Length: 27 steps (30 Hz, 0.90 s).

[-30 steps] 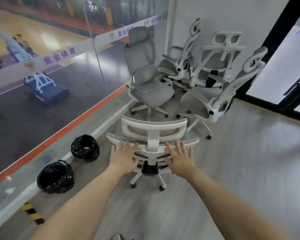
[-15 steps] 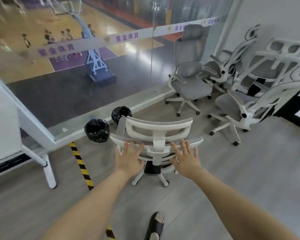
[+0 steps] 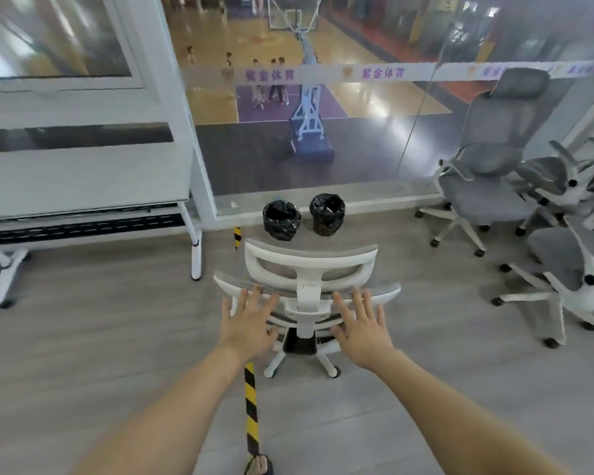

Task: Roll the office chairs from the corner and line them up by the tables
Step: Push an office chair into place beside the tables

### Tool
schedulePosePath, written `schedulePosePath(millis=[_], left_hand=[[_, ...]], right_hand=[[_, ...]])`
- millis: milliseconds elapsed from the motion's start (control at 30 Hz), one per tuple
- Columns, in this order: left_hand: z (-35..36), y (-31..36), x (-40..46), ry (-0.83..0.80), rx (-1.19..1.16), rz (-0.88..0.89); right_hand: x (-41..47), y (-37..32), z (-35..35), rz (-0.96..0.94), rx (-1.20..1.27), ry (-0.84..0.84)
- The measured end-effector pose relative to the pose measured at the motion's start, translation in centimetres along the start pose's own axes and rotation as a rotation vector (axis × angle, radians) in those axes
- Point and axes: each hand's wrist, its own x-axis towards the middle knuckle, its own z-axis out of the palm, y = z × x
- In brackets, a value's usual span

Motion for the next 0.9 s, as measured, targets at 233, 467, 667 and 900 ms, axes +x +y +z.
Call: schedulePosePath(millis=[233, 467, 667, 900], left_hand=[[4.0, -1.5, -12.5, -0.002, -0.004, -0.261], [6.2, -3.9, -24.7, -0.027, -0.090, -0.477], [7.6, -8.7, -33.8, -0.035, -0.182, -0.653], [8.4, -18.1, -42.2, -0.048, -0.225, -0.785]], right_hand=[[-4.7, -4.7, 2.5, -0.237, -0.105, -0.023], [-10.0, -11.3, 4.5, -0.448, -0.167, -0.077], [-13.3, -20.1, 7.0, -0.618, -0.187, -0.132], [-14.2, -32.8, 8.9, -0.808, -0.272, -0.166]])
